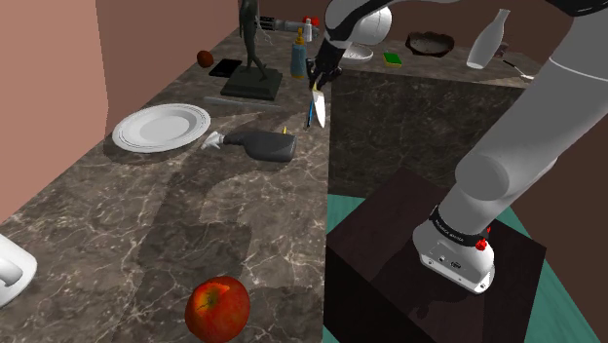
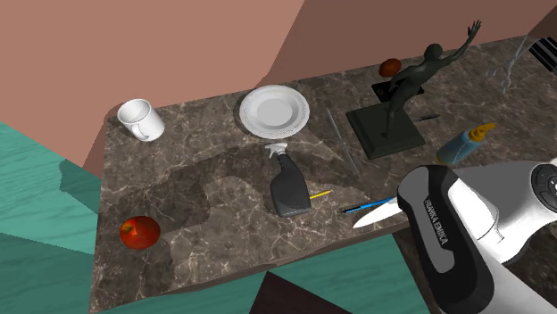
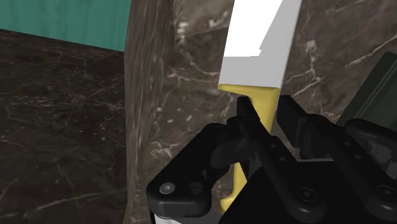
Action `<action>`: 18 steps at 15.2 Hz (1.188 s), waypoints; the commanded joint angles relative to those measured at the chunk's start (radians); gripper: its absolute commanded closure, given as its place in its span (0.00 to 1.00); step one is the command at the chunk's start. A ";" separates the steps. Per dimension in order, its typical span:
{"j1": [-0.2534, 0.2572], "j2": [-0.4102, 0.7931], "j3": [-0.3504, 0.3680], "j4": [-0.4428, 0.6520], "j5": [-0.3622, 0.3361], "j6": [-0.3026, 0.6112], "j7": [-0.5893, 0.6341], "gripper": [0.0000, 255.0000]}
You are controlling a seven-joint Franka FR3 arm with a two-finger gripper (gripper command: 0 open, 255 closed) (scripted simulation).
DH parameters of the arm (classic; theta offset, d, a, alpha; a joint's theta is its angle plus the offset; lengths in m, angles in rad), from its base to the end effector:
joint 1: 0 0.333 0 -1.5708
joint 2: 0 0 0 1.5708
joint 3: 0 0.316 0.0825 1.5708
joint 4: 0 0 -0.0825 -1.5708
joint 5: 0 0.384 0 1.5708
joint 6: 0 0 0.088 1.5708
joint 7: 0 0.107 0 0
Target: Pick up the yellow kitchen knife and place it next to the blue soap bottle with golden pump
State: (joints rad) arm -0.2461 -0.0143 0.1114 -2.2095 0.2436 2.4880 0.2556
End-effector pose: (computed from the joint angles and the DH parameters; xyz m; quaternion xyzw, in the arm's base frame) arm 0.5477 -0.0753 0.4154 -0.9470 0.2734 -0.1393 0.0950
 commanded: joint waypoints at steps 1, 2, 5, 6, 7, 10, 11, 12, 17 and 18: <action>0.001 0.013 0.001 -0.013 0.005 0.027 -0.006 1.00; 0.001 0.013 0.001 -0.013 0.005 0.027 -0.006 1.00; 0.001 0.013 0.001 -0.013 0.005 0.027 -0.006 1.00; 0.001 0.013 0.001 -0.013 0.005 0.027 -0.006 1.00; 0.001 0.013 0.001 -0.013 0.005 0.027 -0.006 1.00; 0.001 0.013 0.001 -0.013 0.005 0.026 -0.006 0.00; 0.001 0.013 0.001 -0.013 0.005 0.026 -0.006 0.00; 0.001 0.013 0.001 -0.013 0.005 0.026 -0.006 0.00; -0.005 -0.040 -0.005 -0.008 0.001 -0.033 -0.003 0.00; -0.007 -0.066 -0.008 -0.004 -0.002 -0.063 -0.002 0.00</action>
State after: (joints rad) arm -0.2501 -0.0556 0.1073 -2.2148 0.2428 2.4523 0.2550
